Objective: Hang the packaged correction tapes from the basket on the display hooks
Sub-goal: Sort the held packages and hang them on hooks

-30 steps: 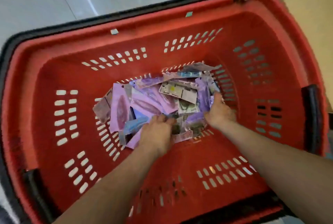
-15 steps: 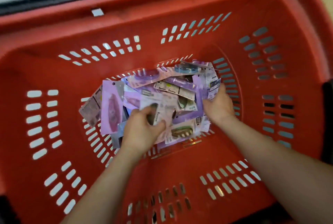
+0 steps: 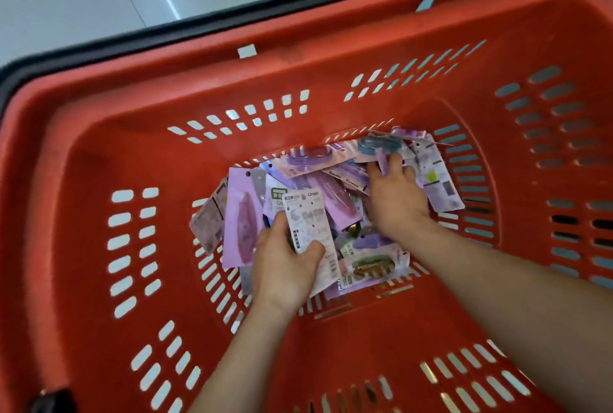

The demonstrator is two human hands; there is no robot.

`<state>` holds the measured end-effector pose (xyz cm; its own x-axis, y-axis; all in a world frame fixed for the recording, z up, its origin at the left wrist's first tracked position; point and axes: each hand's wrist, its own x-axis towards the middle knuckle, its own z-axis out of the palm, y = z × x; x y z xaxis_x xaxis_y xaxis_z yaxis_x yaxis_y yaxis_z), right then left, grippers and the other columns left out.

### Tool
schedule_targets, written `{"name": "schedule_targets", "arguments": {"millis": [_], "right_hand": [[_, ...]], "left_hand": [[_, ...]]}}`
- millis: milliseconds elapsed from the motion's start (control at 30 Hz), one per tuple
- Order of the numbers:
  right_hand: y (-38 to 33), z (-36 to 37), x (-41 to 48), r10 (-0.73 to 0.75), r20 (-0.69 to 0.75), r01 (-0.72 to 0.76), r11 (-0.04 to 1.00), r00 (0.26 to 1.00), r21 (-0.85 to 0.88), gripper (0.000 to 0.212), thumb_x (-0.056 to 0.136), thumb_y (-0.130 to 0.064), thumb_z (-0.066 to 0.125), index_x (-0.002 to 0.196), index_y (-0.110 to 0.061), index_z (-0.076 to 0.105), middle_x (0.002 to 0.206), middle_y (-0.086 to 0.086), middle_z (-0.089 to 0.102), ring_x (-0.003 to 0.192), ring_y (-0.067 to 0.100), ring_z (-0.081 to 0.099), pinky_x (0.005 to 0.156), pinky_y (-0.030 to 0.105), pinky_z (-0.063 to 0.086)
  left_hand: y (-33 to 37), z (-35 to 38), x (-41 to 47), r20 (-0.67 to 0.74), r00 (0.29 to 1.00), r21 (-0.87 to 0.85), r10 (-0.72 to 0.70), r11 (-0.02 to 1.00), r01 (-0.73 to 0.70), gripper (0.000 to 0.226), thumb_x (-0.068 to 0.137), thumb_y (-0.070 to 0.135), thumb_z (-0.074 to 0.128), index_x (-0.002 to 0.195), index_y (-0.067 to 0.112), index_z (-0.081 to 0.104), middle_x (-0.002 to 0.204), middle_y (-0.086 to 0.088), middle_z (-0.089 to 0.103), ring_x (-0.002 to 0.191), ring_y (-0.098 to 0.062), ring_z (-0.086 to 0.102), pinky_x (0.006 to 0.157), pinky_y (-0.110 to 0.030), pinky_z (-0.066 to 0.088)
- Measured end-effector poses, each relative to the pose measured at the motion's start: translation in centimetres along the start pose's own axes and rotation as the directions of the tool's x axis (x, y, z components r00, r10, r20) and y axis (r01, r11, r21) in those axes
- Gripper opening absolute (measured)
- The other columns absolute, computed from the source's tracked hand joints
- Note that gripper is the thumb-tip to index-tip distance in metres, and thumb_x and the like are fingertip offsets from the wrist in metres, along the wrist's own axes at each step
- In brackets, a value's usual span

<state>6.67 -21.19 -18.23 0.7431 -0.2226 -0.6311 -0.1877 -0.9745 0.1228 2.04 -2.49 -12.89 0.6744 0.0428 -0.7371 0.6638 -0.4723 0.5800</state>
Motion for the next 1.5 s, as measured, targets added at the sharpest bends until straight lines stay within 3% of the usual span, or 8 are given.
{"name": "schedule_targets", "arguments": {"millis": [200,300,400,633,933,1100,1267,1500], "right_hand": [[2.4,-3.9,-3.4,-0.122,0.107,0.096,0.970,0.987,0.222,0.035,0.092,-0.042,0.060,0.116,-0.016,0.059,0.114,0.011,0.051,0.094,0.035,0.060,0.067,0.033,0.041],[4.0,-7.2,-7.0,-0.088,0.196,-0.077,0.708,0.977,0.702,0.016,0.085,-0.029,0.070,0.077,-0.016,0.064,0.077,0.005,0.064,0.073,0.027,0.061,0.057,0.028,0.040],[4.7,-10.3,-10.1,-0.142,0.296,-0.201,0.460,0.945,0.865,0.016,0.083,-0.020,0.070,0.095,-0.011,0.071,0.092,0.015,0.074,0.083,0.033,0.070,0.070,0.038,0.052],[4.5,-17.4,-16.5,-0.342,0.225,-0.199,0.109,0.912,0.974,0.033,0.078,-0.010,0.066,0.111,-0.011,0.066,0.113,0.018,0.070,0.102,0.035,0.070,0.091,0.054,0.053],[5.9,-27.4,-24.7,-0.316,0.170,-0.195,-0.049,0.933,0.980,0.039,0.071,-0.025,0.063,0.110,-0.023,0.070,0.112,0.004,0.074,0.104,0.021,0.070,0.091,0.044,0.055],[6.3,-35.0,-30.9,-0.376,0.035,-0.103,-0.163,0.926,0.981,0.042,0.080,-0.024,0.073,0.120,-0.029,0.062,0.113,-0.007,0.074,0.105,0.014,0.071,0.081,0.032,0.059],[7.3,-39.6,-36.2,-0.246,-0.004,-0.058,-0.244,0.969,0.968,0.047,0.070,-0.019,0.085,0.113,-0.022,0.066,0.111,0.002,0.075,0.099,0.019,0.073,0.077,0.031,0.060],[7.4,-45.1,-44.9,-0.018,-0.066,0.056,-0.346,0.998,0.937,0.051,0.062,-0.020,0.077,0.112,-0.022,0.066,0.100,-0.004,0.078,0.091,0.017,0.074,0.070,0.035,0.062]], "left_hand": [[2.6,-1.9,-1.7,-0.058,0.996,-0.177,-0.072,0.982,0.061,0.029,0.077,0.020,0.068,0.093,0.043,0.060,0.087,0.027,0.071,0.089,0.003,0.068,0.089,-0.038,0.056],[5.1,-3.3,-3.5,-0.057,0.994,-0.302,-0.092,0.951,0.071,0.036,0.085,-0.002,0.063,0.095,0.032,0.061,0.086,0.023,0.073,0.081,0.005,0.069,0.083,-0.033,0.058],[8.2,-4.8,-5.7,0.026,0.995,-0.480,-0.093,0.872,0.094,0.042,0.087,-0.008,0.063,0.110,0.028,0.059,0.102,0.004,0.076,0.087,-0.011,0.074,0.075,-0.035,0.062],[14.5,-7.2,-11.2,0.189,0.981,-0.658,0.032,0.746,0.102,0.105,0.063,0.006,0.079,0.149,0.042,0.029,0.126,0.001,0.068,0.109,-0.025,0.069,0.088,-0.051,0.057],[23.9,-12.6,-20.6,0.162,0.965,-0.592,0.207,0.802,-0.073,0.049,0.083,-0.007,0.066,0.123,0.018,0.057,0.110,-0.004,0.074,0.100,-0.026,0.072,0.073,-0.039,0.061],[29.6,-14.9,-27.1,0.166,0.939,-0.527,0.301,0.832,-0.174,0.049,0.080,-0.007,0.070,0.119,0.021,0.058,0.105,0.001,0.076,0.093,-0.020,0.074,0.066,-0.029,0.060],[33.9,-18.0,-32.3,0.170,0.926,-0.556,0.336,0.809,-0.191,0.037,0.083,0.027,0.064,0.120,0.031,0.065,0.116,-0.001,0.073,0.105,-0.022,0.070,0.078,-0.037,0.058],[38.0,-23.7,-39.1,0.075,0.896,-0.680,0.437,0.680,-0.275,0.069,0.083,-0.004,0.062,0.135,0.040,0.049,0.123,-0.008,0.068,0.096,-0.032,0.072,0.070,-0.045,0.060]]}}
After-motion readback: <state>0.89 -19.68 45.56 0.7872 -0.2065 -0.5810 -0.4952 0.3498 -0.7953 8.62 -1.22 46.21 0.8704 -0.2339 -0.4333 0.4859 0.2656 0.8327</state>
